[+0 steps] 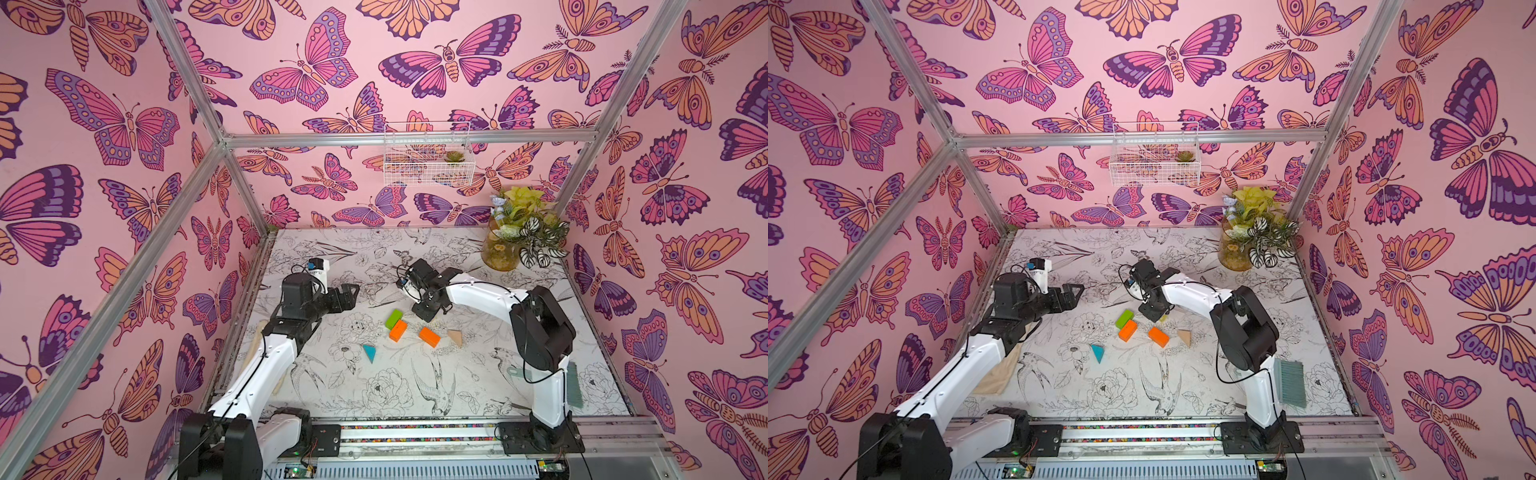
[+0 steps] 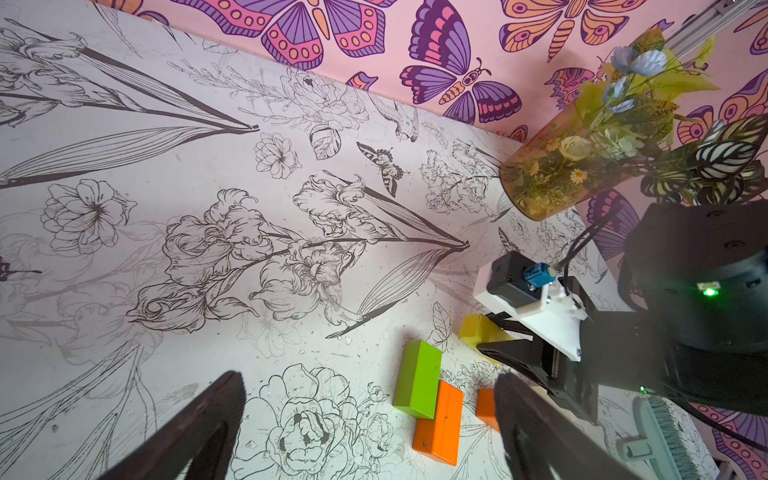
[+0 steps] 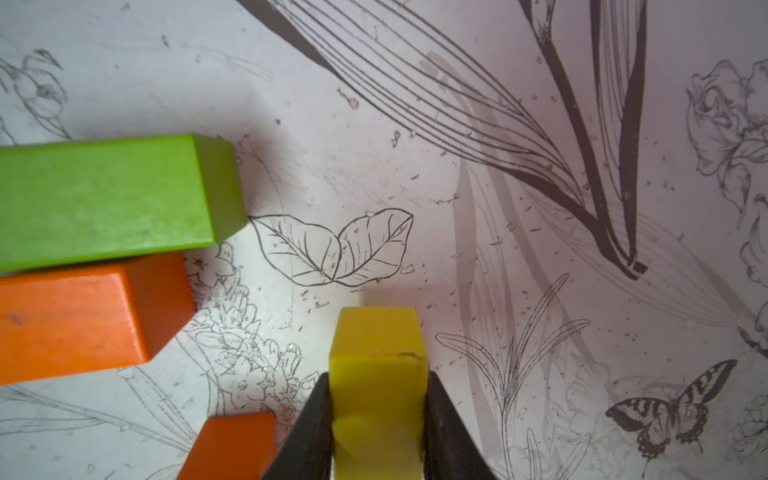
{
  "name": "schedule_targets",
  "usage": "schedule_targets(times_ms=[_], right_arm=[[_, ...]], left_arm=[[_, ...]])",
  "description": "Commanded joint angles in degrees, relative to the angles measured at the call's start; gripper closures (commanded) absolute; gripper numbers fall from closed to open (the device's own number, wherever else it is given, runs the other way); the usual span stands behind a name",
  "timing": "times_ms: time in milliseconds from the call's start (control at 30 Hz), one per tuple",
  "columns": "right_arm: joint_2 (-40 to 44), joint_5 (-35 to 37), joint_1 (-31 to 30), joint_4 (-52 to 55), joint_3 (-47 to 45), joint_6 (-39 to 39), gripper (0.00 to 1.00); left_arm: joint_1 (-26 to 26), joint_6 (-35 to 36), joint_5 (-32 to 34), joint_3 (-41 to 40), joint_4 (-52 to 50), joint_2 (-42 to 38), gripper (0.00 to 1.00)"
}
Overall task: Assemble a piece of candy with building blocks
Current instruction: Pick up the building block from the center of the board, then place the building block at the center of the board.
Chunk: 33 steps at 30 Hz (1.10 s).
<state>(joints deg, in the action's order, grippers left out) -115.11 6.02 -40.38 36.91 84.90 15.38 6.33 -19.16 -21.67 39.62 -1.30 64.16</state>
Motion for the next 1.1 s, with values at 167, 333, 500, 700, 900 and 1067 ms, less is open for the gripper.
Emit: schedule_targets(times_ms=[167,333,500,700,900,1067], right_arm=[[7.23,-19.05,5.99,-7.94,-7.26,23.20,1.00],[7.09,-26.19,10.21,-5.29,-5.22,26.65,0.98],[-1.07,-20.19,10.15,4.18,3.33,31.84,0.96],[-3.61,-10.92,9.44,-2.26,3.36,35.15,0.96],[-7.71,-8.06,8.70,2.10,9.33,37.75,0.94],[-9.19,-9.16,8.48,3.48,11.16,37.80,0.77]], left_arm=[[-0.28,-0.98,-0.76,-2.41,1.20,-3.83,0.04],[-0.35,-1.41,-0.16,-3.39,1.19,-4.91,0.03],[-0.32,-1.84,0.01,-3.62,1.47,-4.84,0.03],[-0.32,-1.85,0.49,-3.61,1.47,-5.19,0.03],[-0.27,-1.94,1.28,-3.69,1.43,-4.66,0.03],[-0.28,-2.11,1.80,-4.23,1.52,-4.49,0.03]])
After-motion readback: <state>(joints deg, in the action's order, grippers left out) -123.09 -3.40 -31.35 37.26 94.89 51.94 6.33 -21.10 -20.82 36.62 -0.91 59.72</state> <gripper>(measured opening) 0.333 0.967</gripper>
